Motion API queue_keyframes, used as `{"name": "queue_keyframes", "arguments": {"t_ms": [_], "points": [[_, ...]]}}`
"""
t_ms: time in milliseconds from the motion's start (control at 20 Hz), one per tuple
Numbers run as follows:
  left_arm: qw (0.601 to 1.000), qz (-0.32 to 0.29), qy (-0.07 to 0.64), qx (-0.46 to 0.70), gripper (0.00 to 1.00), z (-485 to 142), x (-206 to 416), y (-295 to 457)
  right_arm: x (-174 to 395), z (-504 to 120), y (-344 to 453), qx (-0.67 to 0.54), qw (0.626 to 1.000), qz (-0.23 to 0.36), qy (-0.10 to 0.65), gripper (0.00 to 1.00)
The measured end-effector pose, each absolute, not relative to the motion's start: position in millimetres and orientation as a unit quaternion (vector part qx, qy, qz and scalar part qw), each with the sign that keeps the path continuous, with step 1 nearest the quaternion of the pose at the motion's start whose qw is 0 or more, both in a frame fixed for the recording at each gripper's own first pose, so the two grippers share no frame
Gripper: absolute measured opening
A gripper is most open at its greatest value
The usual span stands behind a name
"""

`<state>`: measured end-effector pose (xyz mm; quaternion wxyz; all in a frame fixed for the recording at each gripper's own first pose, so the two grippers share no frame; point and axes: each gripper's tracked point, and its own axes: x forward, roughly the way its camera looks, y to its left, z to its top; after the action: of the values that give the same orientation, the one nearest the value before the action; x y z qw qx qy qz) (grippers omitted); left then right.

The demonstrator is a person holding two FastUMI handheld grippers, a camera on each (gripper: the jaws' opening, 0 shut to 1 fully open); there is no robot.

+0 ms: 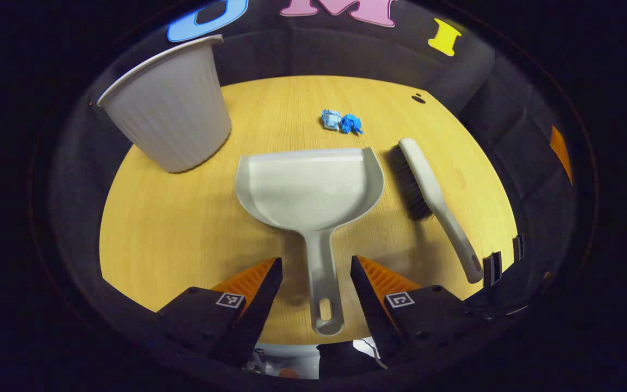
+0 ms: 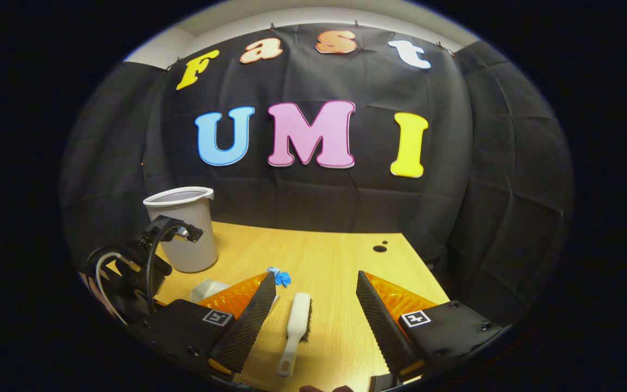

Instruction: Pick up the small broom and dustpan from the desktop, sweep the trash into the dustpan with the broom, and then empty the trash into the garbage bin.

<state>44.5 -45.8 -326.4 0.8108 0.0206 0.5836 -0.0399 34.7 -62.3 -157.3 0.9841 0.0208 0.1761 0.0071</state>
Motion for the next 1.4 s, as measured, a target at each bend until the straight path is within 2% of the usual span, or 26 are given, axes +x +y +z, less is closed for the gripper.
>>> {"name": "queue_keyframes", "arguments": {"t_ms": [350,400,450,550,600,650,750,950,1000,1050,1100,1200,1250,1350,1400], "points": [[0.761,0.011,0.647,0.029,0.77,-354.2,76.2,-37.7,31.4,-157.6,-46.6,0.02,0.984,0.039,0.172,0.95],[0.745,0.023,0.666,0.018,0.61,-356.5,74.8,-37.4,31.5,-157.8,-43.6,0.02,0.984,0.046,0.173,0.96],[0.741,0.022,0.671,0.012,0.53,-359.6,77.3,-40.6,32.8,-157.4,-44.7,0.019,0.984,0.045,0.174,0.96],[0.739,0.011,0.674,0.013,0.47,-363.1,80.7,-45.0,33.1,-165.9,-48.1,0.021,0.981,0.039,0.191,0.95],[0.736,0.005,0.677,0.02,0.36,-360.8,78.2,-43.6,32.5,-173.9,-45.4,0.025,0.978,0.04,0.205,0.95],[0.737,-0.003,0.675,0.025,0.31,-359.9,78.7,-43.0,31.6,-181.2,-42.4,0.025,0.974,0.042,0.221,0.96],[0.738,-0.013,0.674,0.025,0.3,-360.7,81.1,-39.1,29.5,-201.7,-37.4,0.008,0.966,0.041,0.257,0.95],[0.747,-0.011,0.665,0.008,0.3,-360.1,76.7,-31.6,15.4,-268.3,-15.2,0.014,0.921,0.054,0.385,0.96],[0.749,-0.012,0.662,0.006,0.3,-360.5,75.6,-30.2,11.5,-290.0,-15.8,0.007,0.903,0.053,0.426,0.92],[0.752,-0.014,0.659,0.007,0.3,-360.5,75.4,-29.5,8.8,-310.3,-15.2,-0.012,0.888,0.055,0.457,0.96],[0.756,-0.012,0.655,0.005,0.3,-361.3,75.4,-29.2,5.1,-324.6,-17.8,-0.03,0.87,0.054,0.488,0.96],[0.764,-0.003,0.645,-0.003,0.31,-362.4,75.3,-29.9,0.3,-347.4,-24.8,-0.052,0.844,0.047,0.532,0.97],[0.767,0.0,0.642,-0.007,0.3,-363.0,75.9,-30.5,-4.8,-359.2,-28.2,-0.051,0.827,0.04,0.558,0.94],[0.769,0.001,0.639,-0.012,0.3,-363.3,75.5,-30.5,-15.9,-373.3,-31.4,-0.028,0.791,0.021,0.61,0.97],[0.77,-0.001,0.637,-0.013,0.3,-362.8,75.1,-30.2,-19.4,-377.5,-30.7,-0.011,0.775,0.014,0.632,0.94]]}}
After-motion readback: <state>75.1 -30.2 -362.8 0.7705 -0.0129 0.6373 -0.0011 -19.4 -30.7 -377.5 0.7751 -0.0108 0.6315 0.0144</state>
